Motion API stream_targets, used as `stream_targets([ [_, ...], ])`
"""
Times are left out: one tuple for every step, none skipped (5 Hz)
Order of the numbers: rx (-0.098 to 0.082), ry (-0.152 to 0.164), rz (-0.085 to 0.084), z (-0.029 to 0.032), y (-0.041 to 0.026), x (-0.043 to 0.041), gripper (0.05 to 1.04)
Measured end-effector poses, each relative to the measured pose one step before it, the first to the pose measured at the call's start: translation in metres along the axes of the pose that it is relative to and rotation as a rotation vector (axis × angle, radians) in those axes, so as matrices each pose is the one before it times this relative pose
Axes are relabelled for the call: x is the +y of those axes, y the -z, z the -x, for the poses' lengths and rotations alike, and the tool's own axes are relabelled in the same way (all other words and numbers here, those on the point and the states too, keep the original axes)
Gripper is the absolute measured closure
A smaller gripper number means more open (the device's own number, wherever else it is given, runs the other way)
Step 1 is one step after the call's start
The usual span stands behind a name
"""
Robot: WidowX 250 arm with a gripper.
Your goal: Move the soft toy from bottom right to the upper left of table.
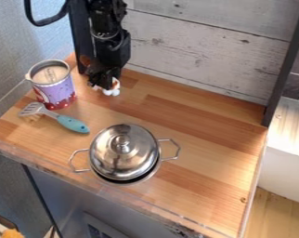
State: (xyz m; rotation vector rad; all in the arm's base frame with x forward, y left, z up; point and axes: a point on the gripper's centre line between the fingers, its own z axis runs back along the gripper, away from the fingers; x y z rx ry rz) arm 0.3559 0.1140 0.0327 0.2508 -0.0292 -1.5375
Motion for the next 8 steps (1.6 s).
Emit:
stream_targets([
  [0.0007,-0.0181,0.0023,0.00203,0.00045,-0.00116,0.325],
  [0.0030,-0.0080,0.0093,-0.00080,0.00069,-0.00203,0.089],
  [-0.0033,0.0033,0.0068,-0.00185,-0.00228,-0.00082,0.081],
  [0.0063,-0.0096,-0.0391,0.00189,-0.01792,0.00464,0.082],
  [-0.0181,0.0052,0.0056,-0.00101,-0.01721,-0.00225,0.082],
  [0.0185,-0.0143,-0.0772,0.00354,-0.03463,0.00073,0.082],
  [-0.0328,-0.0177,0.0301,0.00090,-0.00281,-0.00659,0.082],
  [-0.0023,0.0012,0.0012,0.00010,0.00002,-0.00030,0.082],
])
